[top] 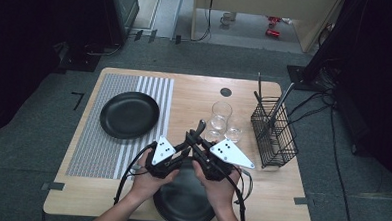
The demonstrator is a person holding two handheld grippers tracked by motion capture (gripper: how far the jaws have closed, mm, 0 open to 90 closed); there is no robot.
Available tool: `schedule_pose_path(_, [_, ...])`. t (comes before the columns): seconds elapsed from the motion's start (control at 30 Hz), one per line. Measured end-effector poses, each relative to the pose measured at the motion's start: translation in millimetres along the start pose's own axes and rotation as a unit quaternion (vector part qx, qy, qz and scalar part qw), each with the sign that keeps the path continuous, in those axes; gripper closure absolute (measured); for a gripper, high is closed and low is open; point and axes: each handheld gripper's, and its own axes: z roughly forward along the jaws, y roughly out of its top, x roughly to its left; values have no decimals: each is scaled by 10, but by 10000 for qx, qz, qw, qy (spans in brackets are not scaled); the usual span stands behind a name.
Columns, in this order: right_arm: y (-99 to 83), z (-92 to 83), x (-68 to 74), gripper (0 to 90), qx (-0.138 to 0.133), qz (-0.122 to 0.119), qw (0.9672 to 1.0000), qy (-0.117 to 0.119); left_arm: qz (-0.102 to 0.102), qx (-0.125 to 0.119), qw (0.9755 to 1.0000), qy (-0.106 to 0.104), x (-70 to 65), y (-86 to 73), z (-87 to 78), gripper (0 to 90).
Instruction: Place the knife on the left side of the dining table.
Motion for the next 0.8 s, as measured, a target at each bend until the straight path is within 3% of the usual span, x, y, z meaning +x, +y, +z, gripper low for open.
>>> schedule_pose_path(0.37, [-65,59,28,829,88,45,9999,71,-82,-22,10000,6,6,22,-18,757])
schedule_pose_path(0.57, [-131,110,23,854,223,82,9997,46,-56,-234,9997,-26,2,69,-76,764])
schedule_pose_path(0.63, [-169,127,20,867,238,113,9996,79,-41,-199,9998,-33,8,83,-82,765])
schedule_pose_path(0.8, [-190,146,21,887,246,66,9997,-18,-61,-195,9998,-19,16,67,-77,764])
